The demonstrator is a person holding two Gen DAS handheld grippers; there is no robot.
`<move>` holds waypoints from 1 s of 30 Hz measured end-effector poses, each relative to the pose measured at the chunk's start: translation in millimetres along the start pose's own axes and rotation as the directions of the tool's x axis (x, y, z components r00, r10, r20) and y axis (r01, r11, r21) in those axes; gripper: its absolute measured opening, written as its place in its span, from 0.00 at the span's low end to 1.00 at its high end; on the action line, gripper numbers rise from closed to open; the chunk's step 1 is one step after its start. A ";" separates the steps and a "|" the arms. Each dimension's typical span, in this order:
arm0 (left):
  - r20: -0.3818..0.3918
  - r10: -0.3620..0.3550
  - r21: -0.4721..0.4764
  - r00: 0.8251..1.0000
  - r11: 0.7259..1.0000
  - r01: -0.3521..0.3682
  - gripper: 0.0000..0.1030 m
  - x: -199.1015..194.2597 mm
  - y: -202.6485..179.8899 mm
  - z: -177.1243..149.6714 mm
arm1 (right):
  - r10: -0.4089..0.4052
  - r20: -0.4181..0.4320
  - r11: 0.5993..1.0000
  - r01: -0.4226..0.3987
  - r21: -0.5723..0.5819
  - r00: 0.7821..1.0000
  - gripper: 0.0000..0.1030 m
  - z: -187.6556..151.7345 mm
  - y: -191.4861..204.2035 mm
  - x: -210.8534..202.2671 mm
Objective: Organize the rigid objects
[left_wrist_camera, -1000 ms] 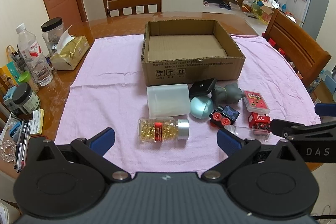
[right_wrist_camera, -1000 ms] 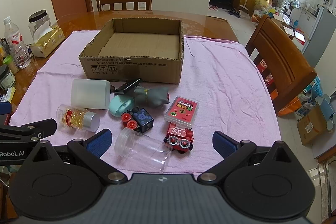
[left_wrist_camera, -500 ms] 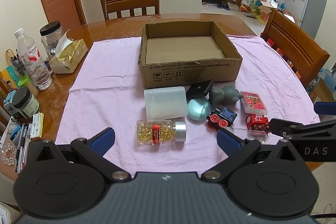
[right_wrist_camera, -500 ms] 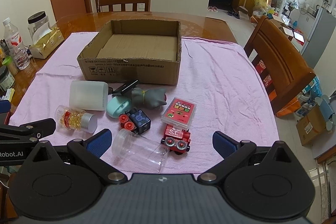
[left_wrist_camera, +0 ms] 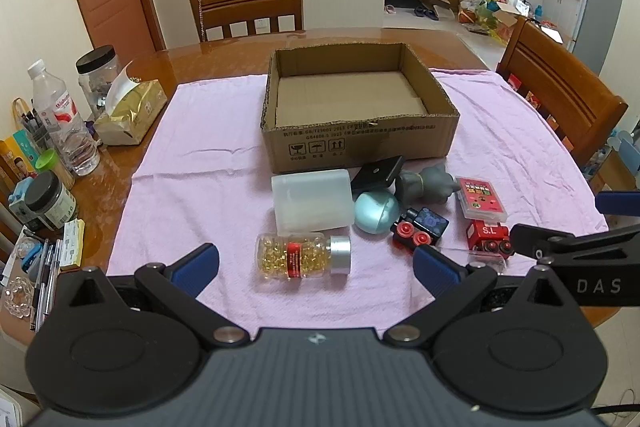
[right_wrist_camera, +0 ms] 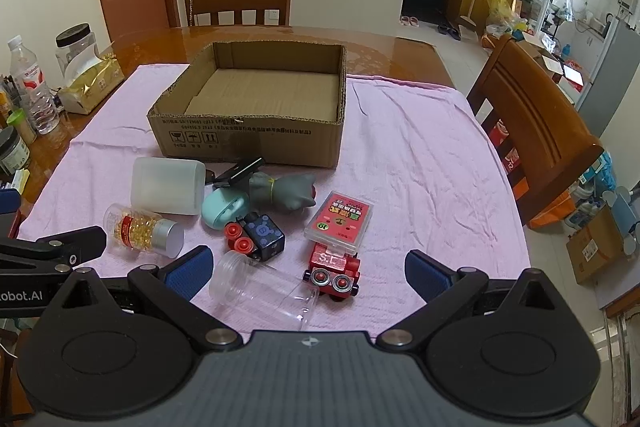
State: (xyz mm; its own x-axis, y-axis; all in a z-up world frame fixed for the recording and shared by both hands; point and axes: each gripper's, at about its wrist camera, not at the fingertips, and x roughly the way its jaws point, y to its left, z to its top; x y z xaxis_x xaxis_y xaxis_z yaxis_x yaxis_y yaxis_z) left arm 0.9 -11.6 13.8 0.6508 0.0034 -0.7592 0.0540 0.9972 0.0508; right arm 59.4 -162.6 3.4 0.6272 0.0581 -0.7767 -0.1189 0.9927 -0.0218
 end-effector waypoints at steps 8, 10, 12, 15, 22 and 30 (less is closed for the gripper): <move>0.002 0.000 -0.002 1.000 1.000 0.000 0.99 -3.5 -3.5 1.0 | 0.011 0.009 1.000 -0.010 -0.009 1.000 1.00 0.0 -2.4 -1.6; 0.003 -0.001 -0.002 1.000 1.000 0.001 0.99 -4.6 -3.7 1.1 | 0.014 0.011 1.000 -0.014 -0.011 1.000 1.00 0.1 -3.6 -2.2; 0.004 -0.002 0.000 1.000 1.000 0.002 0.99 -5.6 -5.0 0.9 | 0.016 0.013 1.000 -0.016 -0.014 1.000 1.00 0.7 -4.9 -2.5; 0.008 -0.010 0.001 1.000 1.000 0.010 0.99 -6.2 -6.0 0.8 | 0.018 0.017 1.000 -0.018 -0.025 1.000 1.00 1.5 -5.7 -2.8; 0.007 -0.023 -0.012 1.000 1.000 0.023 0.99 -6.0 -9.3 3.7 | 0.021 0.014 0.998 -0.021 -0.051 1.000 1.00 4.4 -8.2 -3.0; 0.008 -0.043 -0.009 0.999 0.999 0.043 0.99 -0.2 -9.8 9.7 | 0.017 0.013 0.999 -0.017 -0.043 1.000 1.00 9.2 -10.0 2.0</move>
State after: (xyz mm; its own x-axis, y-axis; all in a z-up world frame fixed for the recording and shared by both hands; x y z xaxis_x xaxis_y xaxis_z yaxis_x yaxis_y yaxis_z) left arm 7.6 -22.1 19.7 0.6541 -0.0402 -0.7554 0.0751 0.9971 0.0120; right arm 68.9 -171.4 7.8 0.6350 0.0768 -0.7687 -0.1624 0.9861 -0.0356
